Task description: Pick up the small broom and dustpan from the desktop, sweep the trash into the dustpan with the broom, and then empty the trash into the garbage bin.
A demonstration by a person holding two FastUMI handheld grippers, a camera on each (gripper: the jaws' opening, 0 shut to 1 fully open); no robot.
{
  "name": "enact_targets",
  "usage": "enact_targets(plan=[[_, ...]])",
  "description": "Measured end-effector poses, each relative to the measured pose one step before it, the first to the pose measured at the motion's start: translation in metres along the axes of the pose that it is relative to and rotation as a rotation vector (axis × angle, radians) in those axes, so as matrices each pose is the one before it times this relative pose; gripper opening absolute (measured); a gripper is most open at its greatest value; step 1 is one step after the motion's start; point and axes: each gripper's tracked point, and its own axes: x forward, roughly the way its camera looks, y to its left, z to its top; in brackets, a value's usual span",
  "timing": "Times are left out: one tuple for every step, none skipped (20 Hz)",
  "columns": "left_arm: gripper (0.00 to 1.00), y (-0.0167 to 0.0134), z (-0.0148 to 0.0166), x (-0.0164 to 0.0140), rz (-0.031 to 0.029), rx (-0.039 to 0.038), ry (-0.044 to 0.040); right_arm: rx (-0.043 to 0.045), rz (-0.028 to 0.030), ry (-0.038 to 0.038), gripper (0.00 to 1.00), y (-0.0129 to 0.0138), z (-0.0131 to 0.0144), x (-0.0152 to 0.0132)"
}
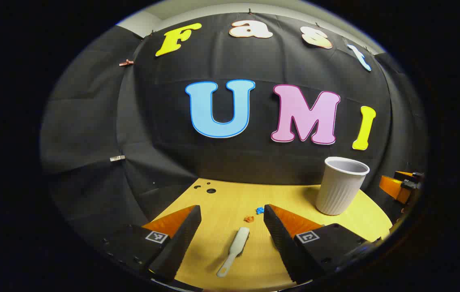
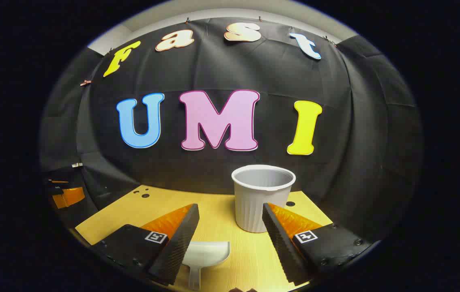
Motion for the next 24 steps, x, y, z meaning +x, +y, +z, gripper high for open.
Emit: enact_targets(plan=[[0.98, 0.00162, -0.00089, 0.00167, -0.00465, 0.00088, 0.00517, 0.01188, 0.00176, 0.01602, 0.98, 0.00456, -0.00278, 0.00038], [0.99, 0.00336, -0.00142, 0.0031, -0.00861, 0.00354, 0.00352, 0.01131, 0.00357, 0.01824, 0.98, 0.00555, -0.00484, 0.0011], [0.98, 0.00246, 0.00002, 0.00234, -0.00888, 0.00548, 0.00321, 0.00452, -0.00101, 0.01673, 0.98, 0.00339, -0.00421, 0.0], [0.98, 0.00242, -0.00364, 0.00216, -0.00872, 0.00859, 0.0046, -0.00469, 0.00065, 0.01283, 0.98, 0.00419, -0.00339, 0.00018], [0.98, 0.00167, -0.00219, 0.00126, -0.0146, 0.00635, 0.006, -0.00611, -0.00076, 0.01055, 0.98, 0.00374, -0.00349, -0.00122], [0.98, 0.00025, -0.0059, 0.00134, -0.01822, 0.00377, 0.00964, -0.00132, -0.00059, 0.0053, 0.98, 0.00286, -0.00122, -0.00076], [0.99, 0.0, -0.00479, 0.00074, -0.01665, 0.00339, 0.01474, 0.0018, -0.0015, 0.00522, 0.98, 0.00248, -0.00127, -0.00003], [0.99, 0.00024, -0.00671, 0.00128, -0.01329, 0.00638, 0.01405, 0.00282, -0.00275, 0.00728, 0.98, 0.00243, -0.00162, -0.00154], [0.99, -0.00019, -0.00526, 0.00043, -0.01423, 0.00539, 0.01177, 0.00287, -0.00014, 0.00836, 0.98, 0.00273, -0.00208, -0.00115], [0.99, -0.00075, -0.00322, -0.00014, -0.01404, 0.00054, 0.00795, 0.00018, 0.00023, 0.00989, 0.98, 0.00136, -0.00384, 0.0013], [0.99, -0.00067, -0.00467, 0.00102, -0.01052, -0.00323, 0.00436, -0.00343, -0.00189, 0.00605, 0.98, 0.00209, -0.0021, -0.00053], [0.99, 0.0003, -0.00312, 0.00095, -0.00737, -0.00439, 0.00628, -0.0059, -0.00111, 0.00399, 0.98, 0.0025, -0.00211, -0.00134], [0.98, 0.00056, -0.00487, 0.00157, -0.00604, -0.00513, 0.00848, -0.00477, 0.00166, 0.0056, 0.98, 0.00409, -0.00367, -0.00356], [0.98, 0.00084, -0.00233, 0.00132, -0.00461, -0.00521, 0.01065, -0.00281, 0.00581, 0.00962, 0.98, 0.00365, -0.0031, -0.00094], [0.99, 0.00094, -0.00382, 0.00124, -0.00415, -0.00374, 0.008, -0.00375, 0.00543, 0.00858, 0.98, 0.00351, -0.00322, -0.00012], [0.99, 0.00103, -0.00273, 0.00208, -0.00336, -0.00072, 0.00846, -0.00621, 0.0046, 0.00522, 0.98, 0.00276, -0.00073, -0.00071], [0.98, 0.00119, -0.00454, 0.00302, -0.00253, 0.00219, 0.01233, -0.00514, 0.00236, 0.00417, 0.98, 0.00145, -0.0016, 0.00035], [0.99, 0.00085, -0.00331, 0.00303, -0.00463, 0.00503, 0.01767, -0.00174, 0.00233, 0.00574, 0.98, 0.00204, -0.00054, 0.00013], [0.99, 0.00116, -0.00591, 0.00433, -0.00495, 0.00628, 0.01904, -0.00232, 0.00215, 0.00732, 0.98, 0.00057, -0.00246, 0.00198], [0.99, 0.00056, -0.00317, 0.00378, -0.00441, 0.00532, 0.0172, -0.0014, 0.00086, 0.00924, 0.98, 0.00113, -0.00177, 0.00052], [0.99, 0.00044, -0.00692, 0.00469, -0.00924, 0.00342, 0.02402, 0.00072, 0.0013, 0.00981, 0.98, 0.00083, -0.00208, 0.00106], [0.99, -0.00014, -0.00484, 0.00421, -0.00672, -0.00058, 0.02073, 0.0003, 0.00002, 0.00358, 0.98, 0.0003, -0.00088, 0.00128], [0.99, -0.0014, -0.00729, 0.0056, -0.00904, -0.00332, 0.02729, -0.00091, -0.00177, 0.0034, 0.98, -0.00041, -0.00079, 0.0014], [0.99, -0.00021, -0.0075, 0.00319, -0.01124, -0.00835, 0.02934, -0.00206, -0.00274, 0.00417, 0.98, -0.00027, -0.00124, 0.00085]])
